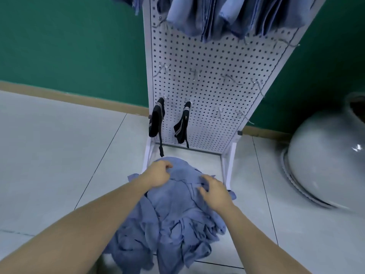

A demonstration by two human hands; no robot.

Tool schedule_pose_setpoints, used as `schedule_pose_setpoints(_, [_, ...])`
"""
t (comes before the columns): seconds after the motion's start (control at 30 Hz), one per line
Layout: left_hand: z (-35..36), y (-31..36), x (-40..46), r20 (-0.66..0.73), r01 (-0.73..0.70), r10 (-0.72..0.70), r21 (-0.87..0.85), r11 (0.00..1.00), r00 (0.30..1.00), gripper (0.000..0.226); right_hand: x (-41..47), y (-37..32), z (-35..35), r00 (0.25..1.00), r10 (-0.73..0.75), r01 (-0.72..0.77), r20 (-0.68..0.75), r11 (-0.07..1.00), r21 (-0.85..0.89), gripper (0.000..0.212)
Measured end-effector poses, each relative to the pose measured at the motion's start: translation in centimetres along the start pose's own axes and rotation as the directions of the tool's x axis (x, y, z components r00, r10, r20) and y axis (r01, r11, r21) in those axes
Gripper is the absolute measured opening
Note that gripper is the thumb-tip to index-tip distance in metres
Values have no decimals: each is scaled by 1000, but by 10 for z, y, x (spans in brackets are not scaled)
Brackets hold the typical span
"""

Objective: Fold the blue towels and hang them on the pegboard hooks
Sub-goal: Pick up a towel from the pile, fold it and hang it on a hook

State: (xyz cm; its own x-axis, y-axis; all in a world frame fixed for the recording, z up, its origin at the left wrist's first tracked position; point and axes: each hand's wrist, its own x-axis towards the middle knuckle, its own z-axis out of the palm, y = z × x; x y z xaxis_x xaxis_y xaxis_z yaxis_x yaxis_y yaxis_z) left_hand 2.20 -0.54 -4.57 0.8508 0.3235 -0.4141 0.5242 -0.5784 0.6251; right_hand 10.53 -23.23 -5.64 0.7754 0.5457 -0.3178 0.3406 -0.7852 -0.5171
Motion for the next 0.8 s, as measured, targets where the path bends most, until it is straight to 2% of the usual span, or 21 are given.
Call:
schedule_pose_setpoints(0.17, [18,-4,34,57,-105,99,119,987,993,45,25,17,13,995,0,6,-99,998,60,65])
schedule_pose_setpoints(0.23, [19,-2,47,62,-119,110,155,981,992,57,34,21,17,997,-13,16,-74,999,42,69])
schedule_pose_setpoints(0.3, [17,-2,57,165,-141,108,200,970,980,58,43,25,23,998,-33,34,-50,999,15,63])
schedule_pose_setpoints(0.37, [17,-8,64,233,-141,88,222,965,969,52,50,27,28,996,-46,49,-81,998,31,47])
schedule_pose_setpoints(0.43, [18,-15,67,175,-112,80,181,977,981,40,53,26,30,988,-29,46,-149,993,111,29])
schedule_pose_setpoints(0.5, [19,-22,66,101,-118,106,123,985,989,10,54,22,26,982,2,36,-188,980,196,25])
schedule_pose_setpoints(0.53, [19,-23,65,73,-145,138,99,984,988,6,55,18,23,979,5,41,-202,974,225,24])
schedule_pose_setpoints(0.6, [14,-24,61,32,-185,184,29,982,982,19,56,7,12,971,-6,75,-238,957,280,25])
schedule_pose_setpoints(0.73, [-9,4,45,-131,-224,199,-222,949,971,18,52,-32,-25,927,-55,199,-371,910,362,39])
schedule_pose_setpoints(0.8, [-28,27,35,-218,-226,167,-284,932,961,18,45,-53,-49,912,-95,256,-400,892,373,39])
